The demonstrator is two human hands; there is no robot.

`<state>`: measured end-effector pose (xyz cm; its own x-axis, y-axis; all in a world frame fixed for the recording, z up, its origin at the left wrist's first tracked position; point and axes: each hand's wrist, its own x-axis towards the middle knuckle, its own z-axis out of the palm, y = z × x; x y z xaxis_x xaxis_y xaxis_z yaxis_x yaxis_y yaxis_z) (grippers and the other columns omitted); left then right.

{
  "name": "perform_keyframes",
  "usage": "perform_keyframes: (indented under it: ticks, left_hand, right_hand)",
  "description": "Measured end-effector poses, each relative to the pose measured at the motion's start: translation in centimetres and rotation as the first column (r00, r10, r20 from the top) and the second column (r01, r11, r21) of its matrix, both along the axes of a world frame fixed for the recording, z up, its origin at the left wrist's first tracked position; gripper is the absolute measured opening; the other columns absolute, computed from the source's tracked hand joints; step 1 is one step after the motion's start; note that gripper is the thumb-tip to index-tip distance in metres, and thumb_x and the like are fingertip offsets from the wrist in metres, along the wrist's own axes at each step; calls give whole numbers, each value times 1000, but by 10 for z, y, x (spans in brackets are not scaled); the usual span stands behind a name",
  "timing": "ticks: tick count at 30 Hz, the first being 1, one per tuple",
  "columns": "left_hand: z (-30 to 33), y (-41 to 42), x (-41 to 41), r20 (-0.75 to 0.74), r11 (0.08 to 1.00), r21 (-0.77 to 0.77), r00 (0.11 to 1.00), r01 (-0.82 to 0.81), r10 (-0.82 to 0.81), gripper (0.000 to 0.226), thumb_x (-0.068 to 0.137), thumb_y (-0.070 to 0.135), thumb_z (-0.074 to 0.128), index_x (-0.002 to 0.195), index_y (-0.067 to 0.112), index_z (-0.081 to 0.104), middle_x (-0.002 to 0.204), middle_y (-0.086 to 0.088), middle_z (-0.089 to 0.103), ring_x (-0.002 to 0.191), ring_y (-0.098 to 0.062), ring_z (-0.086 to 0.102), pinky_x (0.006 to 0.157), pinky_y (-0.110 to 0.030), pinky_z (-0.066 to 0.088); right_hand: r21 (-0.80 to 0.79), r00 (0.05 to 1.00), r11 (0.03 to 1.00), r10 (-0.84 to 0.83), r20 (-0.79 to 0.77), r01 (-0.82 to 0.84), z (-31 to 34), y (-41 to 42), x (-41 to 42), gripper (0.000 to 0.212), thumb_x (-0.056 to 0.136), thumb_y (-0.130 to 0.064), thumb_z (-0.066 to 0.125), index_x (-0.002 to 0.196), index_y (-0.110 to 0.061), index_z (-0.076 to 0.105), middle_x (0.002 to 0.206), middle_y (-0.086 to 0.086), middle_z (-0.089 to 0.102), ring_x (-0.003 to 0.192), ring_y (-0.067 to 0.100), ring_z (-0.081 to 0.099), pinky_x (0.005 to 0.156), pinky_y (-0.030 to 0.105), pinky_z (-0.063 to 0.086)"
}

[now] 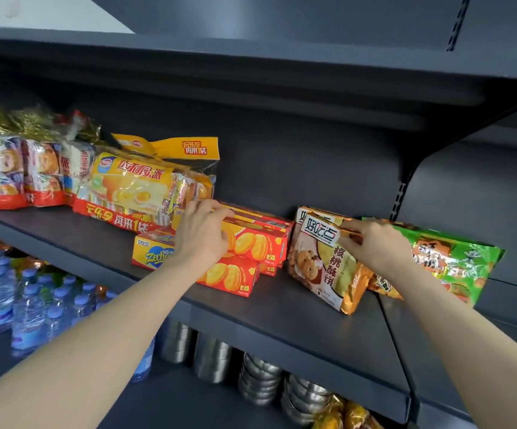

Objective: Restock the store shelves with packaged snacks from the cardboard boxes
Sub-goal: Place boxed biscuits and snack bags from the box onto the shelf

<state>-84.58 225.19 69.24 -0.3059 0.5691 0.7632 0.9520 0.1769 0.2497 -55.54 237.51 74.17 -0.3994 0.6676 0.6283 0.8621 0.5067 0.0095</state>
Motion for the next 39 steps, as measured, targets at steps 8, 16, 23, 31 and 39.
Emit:
perform_keyframes:
  ticks: [8, 16, 23, 31, 39]
  left_hand:
    - [30, 37, 52, -229, 976, -80, 949, 201, -214, 31, 99, 32, 52, 125, 26, 67, 127, 2, 59, 121, -24, 46, 107, -38, 37]
    - [39, 72, 107, -621, 978, -207, 771, 9, -139, 33, 98, 24, 45, 120, 17, 69, 122, -6, 61, 121, -30, 46, 114, -43, 26]
    - [-5, 98, 151, -551, 859, -509, 788, -56, -275, 38, 98, 10, 48, 136, 8, 53, 139, -14, 44, 125, -35, 42, 96, -46, 48]
    - [-23, 107, 147, -215, 771, -628, 928, 107, -304, 58, 100, 18, 54, 152, 11, 31, 161, -13, 7, 125, -40, 51, 93, -42, 51]
    - [-21, 106, 140, -184, 783, -599, 922, 170, -341, 54, 98, 27, 58, 147, 14, 38, 156, -11, 20, 123, -37, 52, 93, -41, 50]
  right_hand:
    - [-7, 998, 998, 58, -24, -58, 0, 38, -1, 26, 98, -22, 62, 121, -26, 73, 117, 8, 70, 108, 34, 61, 86, 40, 53]
    - [128, 993, 985, 116, 31, -119, -5, 84, -15, 38, 93, -6, 63, 123, -27, 71, 116, 6, 66, 109, 32, 51, 87, 45, 52]
    - [-111, 978, 988, 123, 166, -106, 8, 106, 3, 43, 99, -30, 59, 141, -23, 57, 139, 11, 58, 127, 34, 46, 107, 36, 37]
    - [114, 975, 993, 6, 221, -32, 11, 108, 0, 22, 99, -18, 53, 117, -17, 66, 121, 3, 64, 120, 28, 47, 96, 40, 39]
    - [118, 986, 992, 23, 167, -43, -8, 107, -1, 38, 99, -16, 47, 135, -24, 57, 124, 5, 65, 117, 32, 55, 94, 44, 43]
